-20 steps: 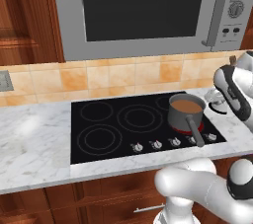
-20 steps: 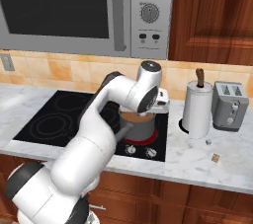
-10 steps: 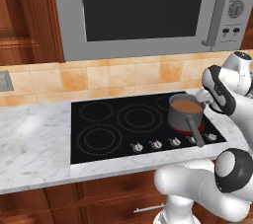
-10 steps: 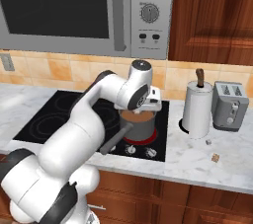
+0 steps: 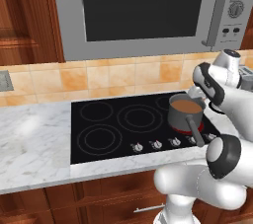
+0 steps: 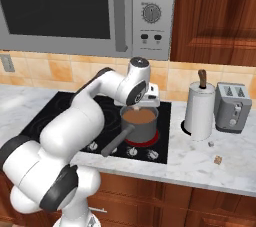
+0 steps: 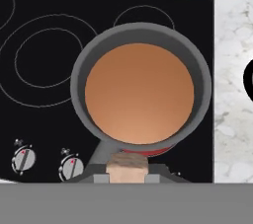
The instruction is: Pick up the sugar cube(s) and place them in the saucepan with hot chocolate.
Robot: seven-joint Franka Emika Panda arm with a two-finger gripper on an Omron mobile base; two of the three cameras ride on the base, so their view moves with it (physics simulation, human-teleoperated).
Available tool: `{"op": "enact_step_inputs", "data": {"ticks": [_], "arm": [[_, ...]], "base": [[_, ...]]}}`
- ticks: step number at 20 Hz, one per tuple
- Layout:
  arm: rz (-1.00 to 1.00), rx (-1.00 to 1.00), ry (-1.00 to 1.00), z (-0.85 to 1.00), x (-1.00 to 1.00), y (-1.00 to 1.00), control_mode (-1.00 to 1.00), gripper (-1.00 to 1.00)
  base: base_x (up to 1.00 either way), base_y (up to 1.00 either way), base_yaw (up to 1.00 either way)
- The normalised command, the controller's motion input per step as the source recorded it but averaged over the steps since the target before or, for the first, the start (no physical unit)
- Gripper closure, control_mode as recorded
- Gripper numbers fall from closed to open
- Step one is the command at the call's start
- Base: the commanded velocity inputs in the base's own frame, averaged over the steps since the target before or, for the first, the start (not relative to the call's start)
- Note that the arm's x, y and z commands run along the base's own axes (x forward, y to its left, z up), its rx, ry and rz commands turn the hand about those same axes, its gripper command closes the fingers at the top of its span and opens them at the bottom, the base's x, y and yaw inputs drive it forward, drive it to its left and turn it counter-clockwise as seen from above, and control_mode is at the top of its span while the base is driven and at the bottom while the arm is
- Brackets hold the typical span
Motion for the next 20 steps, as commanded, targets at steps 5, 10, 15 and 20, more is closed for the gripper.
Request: {"op": "enact_step_inputs", "data": {"ticks": [5, 10, 15, 20], "arm": [[0.0, 0.0, 0.0, 0.0, 0.0, 0.0, -1.0, 1.0], [0.0, 0.0, 0.0, 0.0, 0.0, 0.0, -1.0, 1.0], [0.0, 0.0, 0.0, 0.0, 0.0, 0.0, -1.0, 1.0], [0.0, 0.0, 0.0, 0.0, 0.0, 0.0, -1.0, 1.0]], "base": [[0.0, 0.0, 0.0], [0.0, 0.0, 0.0], [0.0, 0.0, 0.0], [0.0, 0.0, 0.0]]}}
